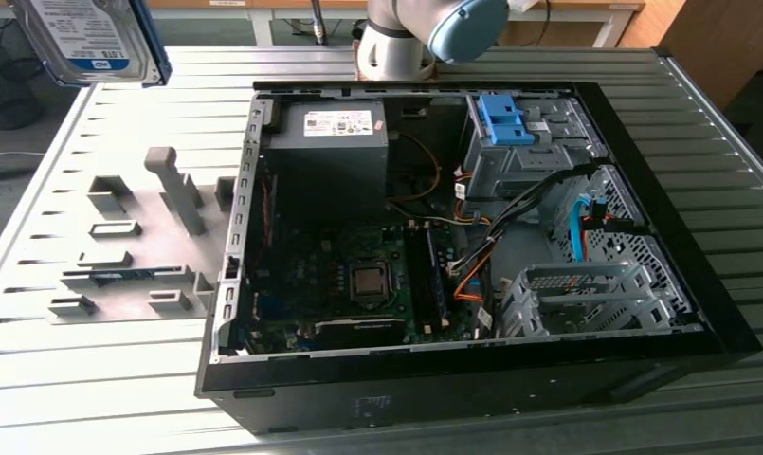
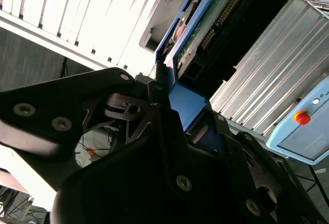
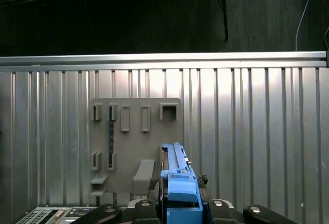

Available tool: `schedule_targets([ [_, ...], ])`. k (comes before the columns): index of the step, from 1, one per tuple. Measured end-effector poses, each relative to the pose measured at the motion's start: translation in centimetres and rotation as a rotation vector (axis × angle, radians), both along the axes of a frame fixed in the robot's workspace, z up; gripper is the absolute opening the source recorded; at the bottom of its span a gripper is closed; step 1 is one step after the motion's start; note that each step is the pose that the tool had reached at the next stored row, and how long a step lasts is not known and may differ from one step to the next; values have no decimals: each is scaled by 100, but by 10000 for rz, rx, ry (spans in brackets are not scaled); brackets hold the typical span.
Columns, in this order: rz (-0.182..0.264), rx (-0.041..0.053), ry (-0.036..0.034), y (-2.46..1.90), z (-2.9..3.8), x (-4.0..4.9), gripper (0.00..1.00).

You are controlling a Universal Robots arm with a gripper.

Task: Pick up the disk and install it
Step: 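Pick up the disk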

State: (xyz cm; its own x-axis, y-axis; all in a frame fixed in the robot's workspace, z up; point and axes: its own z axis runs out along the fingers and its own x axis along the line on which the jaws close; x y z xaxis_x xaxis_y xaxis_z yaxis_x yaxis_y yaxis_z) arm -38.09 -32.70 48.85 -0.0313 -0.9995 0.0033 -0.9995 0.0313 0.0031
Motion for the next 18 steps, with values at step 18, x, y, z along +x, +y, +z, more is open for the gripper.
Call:
schedule_targets([
  [18, 0, 0, 1, 0, 0, 206, 36],
])
